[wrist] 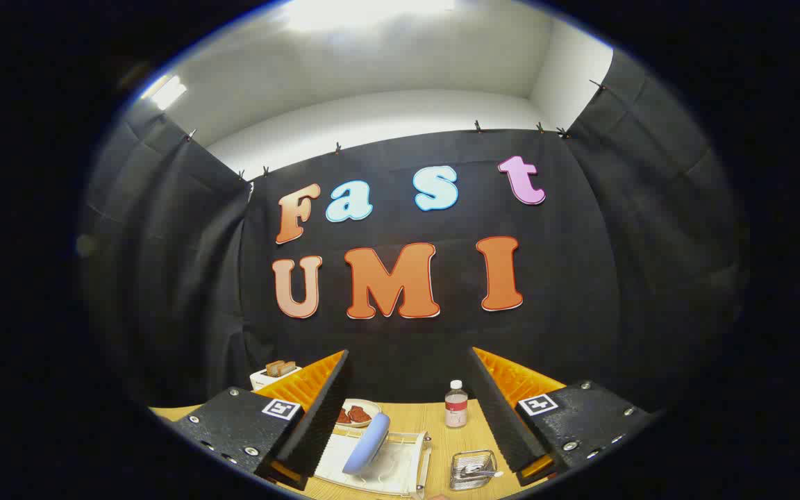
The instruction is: Take the plate from the dish rack, then take the spoon from the basket and place it into the plate.
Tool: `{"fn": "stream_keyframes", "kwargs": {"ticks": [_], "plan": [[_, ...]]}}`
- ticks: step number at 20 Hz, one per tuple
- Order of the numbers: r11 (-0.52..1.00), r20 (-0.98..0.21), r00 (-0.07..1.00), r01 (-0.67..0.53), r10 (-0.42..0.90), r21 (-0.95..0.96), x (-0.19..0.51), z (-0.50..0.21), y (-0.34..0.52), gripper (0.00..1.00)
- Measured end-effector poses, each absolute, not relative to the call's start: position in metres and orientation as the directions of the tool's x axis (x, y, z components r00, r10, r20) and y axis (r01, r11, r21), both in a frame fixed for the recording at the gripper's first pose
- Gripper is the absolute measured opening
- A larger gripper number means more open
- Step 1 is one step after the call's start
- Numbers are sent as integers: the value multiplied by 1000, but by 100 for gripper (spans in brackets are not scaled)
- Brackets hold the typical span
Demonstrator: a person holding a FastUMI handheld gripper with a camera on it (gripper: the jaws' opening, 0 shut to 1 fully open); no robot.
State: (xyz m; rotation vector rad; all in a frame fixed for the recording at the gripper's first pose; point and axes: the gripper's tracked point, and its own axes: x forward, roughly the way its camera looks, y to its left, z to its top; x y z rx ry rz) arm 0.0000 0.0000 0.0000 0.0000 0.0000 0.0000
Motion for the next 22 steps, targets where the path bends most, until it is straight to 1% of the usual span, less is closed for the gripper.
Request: {"fn": "stream_keyframes", "kwargs": {"ticks": [9,14,22], "plan": [[1000,-9,1000,-4,5,28,4,0,6,98],[999,-14,999,-29,30,24,2,5,9,98],[995,-131,987,-98,93,-30,-2,-32,18,98]]}}
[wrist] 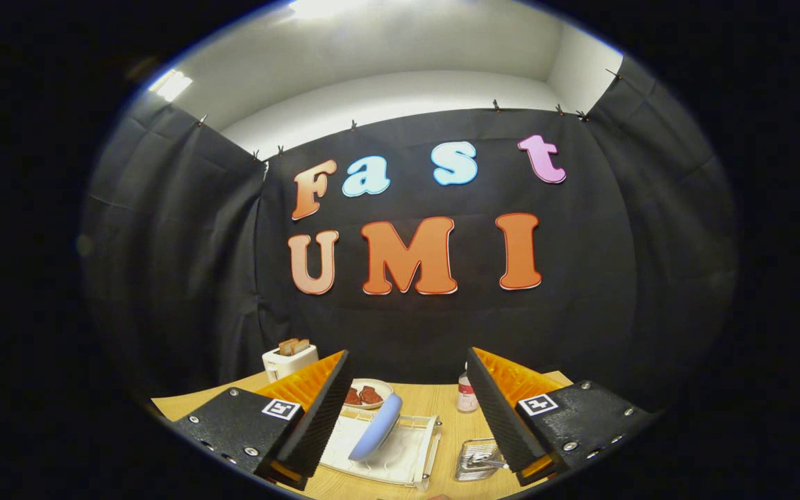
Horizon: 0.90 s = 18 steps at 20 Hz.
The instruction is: Take the plate from the dish rack, then take the spoon from the basket and place it into the plate.
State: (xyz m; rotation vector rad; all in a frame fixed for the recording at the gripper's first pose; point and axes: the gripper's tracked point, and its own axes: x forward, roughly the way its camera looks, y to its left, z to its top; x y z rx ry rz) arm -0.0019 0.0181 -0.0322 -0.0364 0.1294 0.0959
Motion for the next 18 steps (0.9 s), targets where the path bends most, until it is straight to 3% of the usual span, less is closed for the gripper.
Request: {"fn": "stream_keyframes", "kwargs": {"ticks": [12,18], "plan": [[983,-400,897,-168,186,80,37,-87,36,99],[961,-641,717,-182,274,208,40,-144,70,98]]}}
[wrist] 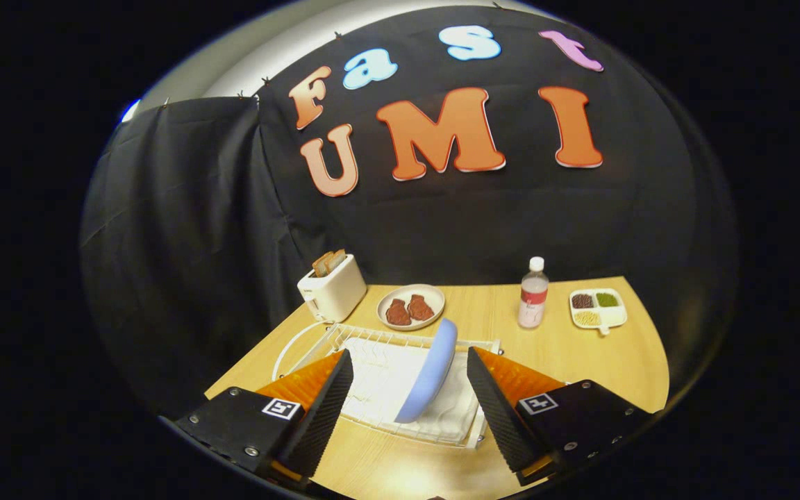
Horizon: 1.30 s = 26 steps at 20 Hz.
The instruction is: Take the plate from the dish rack, then take the spoon from the basket and place it into the plate.
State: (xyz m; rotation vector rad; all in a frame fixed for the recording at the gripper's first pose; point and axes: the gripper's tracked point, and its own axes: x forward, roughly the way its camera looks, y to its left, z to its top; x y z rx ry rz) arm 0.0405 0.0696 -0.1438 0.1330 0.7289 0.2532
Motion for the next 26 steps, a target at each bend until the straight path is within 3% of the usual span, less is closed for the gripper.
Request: {"fn": "stream_keyframes", "kwargs": {"ticks": [10,16,22,25,26], "plan": [[987,-860,486,-84,159,135,63,-241,66,96],[987,-933,330,13,146,159,79,-276,70,85],[996,-977,199,35,76,84,73,-313,62,64],[997,-982,184,56,44,55,76,-314,59,43],[998,-983,181,51,21,31,76,-310,55,41]]}}
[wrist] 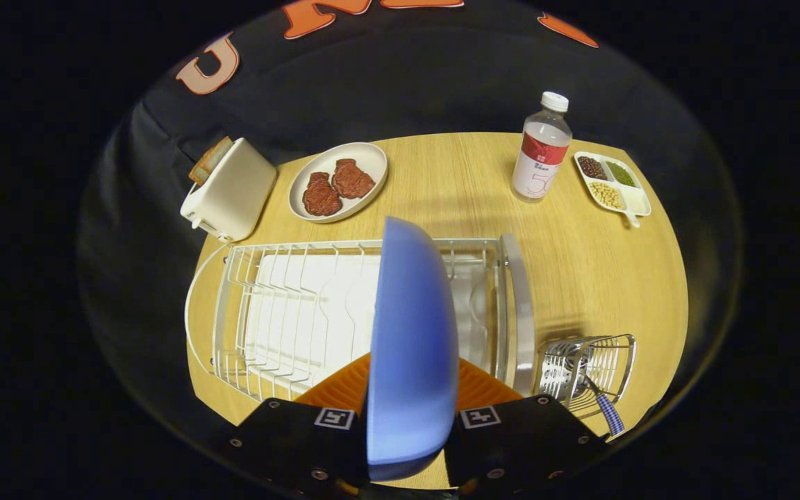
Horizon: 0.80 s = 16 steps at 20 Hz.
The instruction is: Take the plate from the dish rack, then take the spoon from the basket and place it into the plate.
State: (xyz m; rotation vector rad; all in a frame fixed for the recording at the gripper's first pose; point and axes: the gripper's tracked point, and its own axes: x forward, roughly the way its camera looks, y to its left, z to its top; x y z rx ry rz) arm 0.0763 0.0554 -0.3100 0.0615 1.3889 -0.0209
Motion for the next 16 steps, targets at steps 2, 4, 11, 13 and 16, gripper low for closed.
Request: {"fn": "stream_keyframes", "kwargs": {"ticks": [2,4,11,13,16], "plan": [[999,-976,219,53,-14,-3,87,-296,50,38],[995,-962,255,32,-98,-92,93,-285,34,35],[989,-941,312,-26,-132,-147,72,-237,19,31],[994,-942,322,-15,-99,-110,57,-227,20,31],[997,-937,343,-24,-66,-79,27,-213,15,31]]}}
